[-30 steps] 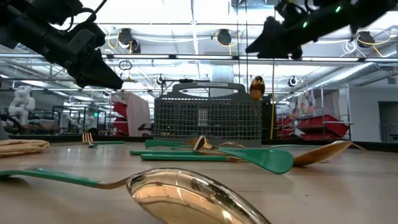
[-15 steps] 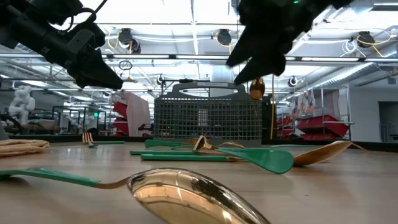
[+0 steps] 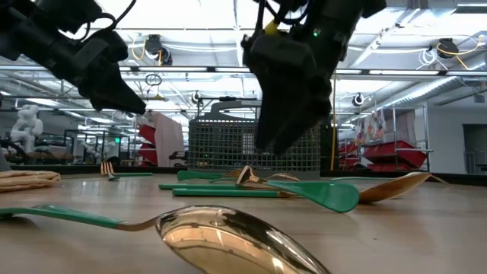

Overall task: Sort silverware
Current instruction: Put the green fork into the dishwasher utensil holder

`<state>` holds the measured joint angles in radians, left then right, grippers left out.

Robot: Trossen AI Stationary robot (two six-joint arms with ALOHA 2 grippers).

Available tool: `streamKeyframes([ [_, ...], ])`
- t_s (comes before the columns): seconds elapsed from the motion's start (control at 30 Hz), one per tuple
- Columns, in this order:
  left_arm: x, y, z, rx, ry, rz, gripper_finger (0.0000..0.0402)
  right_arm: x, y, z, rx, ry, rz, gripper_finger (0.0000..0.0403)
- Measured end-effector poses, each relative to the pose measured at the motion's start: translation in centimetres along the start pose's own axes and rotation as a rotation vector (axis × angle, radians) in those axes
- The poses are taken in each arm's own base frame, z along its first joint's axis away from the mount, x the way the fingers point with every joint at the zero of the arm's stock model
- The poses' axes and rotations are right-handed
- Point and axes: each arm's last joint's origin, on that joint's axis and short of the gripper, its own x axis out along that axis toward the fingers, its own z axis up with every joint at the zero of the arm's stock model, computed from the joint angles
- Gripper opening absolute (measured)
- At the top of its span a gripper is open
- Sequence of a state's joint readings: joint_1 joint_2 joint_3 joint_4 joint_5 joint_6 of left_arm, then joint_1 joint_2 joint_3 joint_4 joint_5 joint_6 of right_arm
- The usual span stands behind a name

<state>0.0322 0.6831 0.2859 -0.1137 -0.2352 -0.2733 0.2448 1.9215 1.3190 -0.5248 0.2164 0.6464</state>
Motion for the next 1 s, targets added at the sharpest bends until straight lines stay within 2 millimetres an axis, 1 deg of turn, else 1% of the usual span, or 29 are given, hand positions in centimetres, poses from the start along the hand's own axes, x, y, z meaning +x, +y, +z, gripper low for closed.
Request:
streamKeyframes([
  [0.13,0.0,0.0,-0.1,0.004,0.01,0.003,0.0132,1.0,0.1,-0.3,0.028,0.024,-0.002,0.0309],
  [0.33,0.0,0.0,-0.1,0.028,0.01,0.003,0.0132,1.5,0.0,-0.3,0.034,0.019,-0.003,0.0309],
  [0.53,0.0,0.0,-0.1,0.031,0.014,0.004,0.0132,3.2,-0.2,-0.4,0.04,0.033,-0.02,0.0309],
  [0.7,0.0,0.0,-0.1,0.034,0.013,0.003,0.0132,4.1,-0.5,-0.5,0.055,0.036,-0.038,0.0303],
  [0.8,0.0,0.0,-0.1,0.048,0.014,0.004,0.0132,4.8,-0.5,-0.6,0.052,0.03,-0.052,0.0278],
  [0.87,0.0,0.0,-0.1,0.048,0.011,0.003,0.0132,5.0,-0.5,-0.7,0.049,0.032,-0.059,0.0249],
  [0.93,0.0,0.0,-0.1,0.049,0.012,0.003,0.0132,5.0,-0.5,-0.7,0.048,0.037,-0.066,0.0209],
  [1.0,0.0,0.0,-0.1,0.049,0.011,0.003,0.0132,5.0,-0.5,-0.8,0.045,0.031,-0.075,0.0157],
])
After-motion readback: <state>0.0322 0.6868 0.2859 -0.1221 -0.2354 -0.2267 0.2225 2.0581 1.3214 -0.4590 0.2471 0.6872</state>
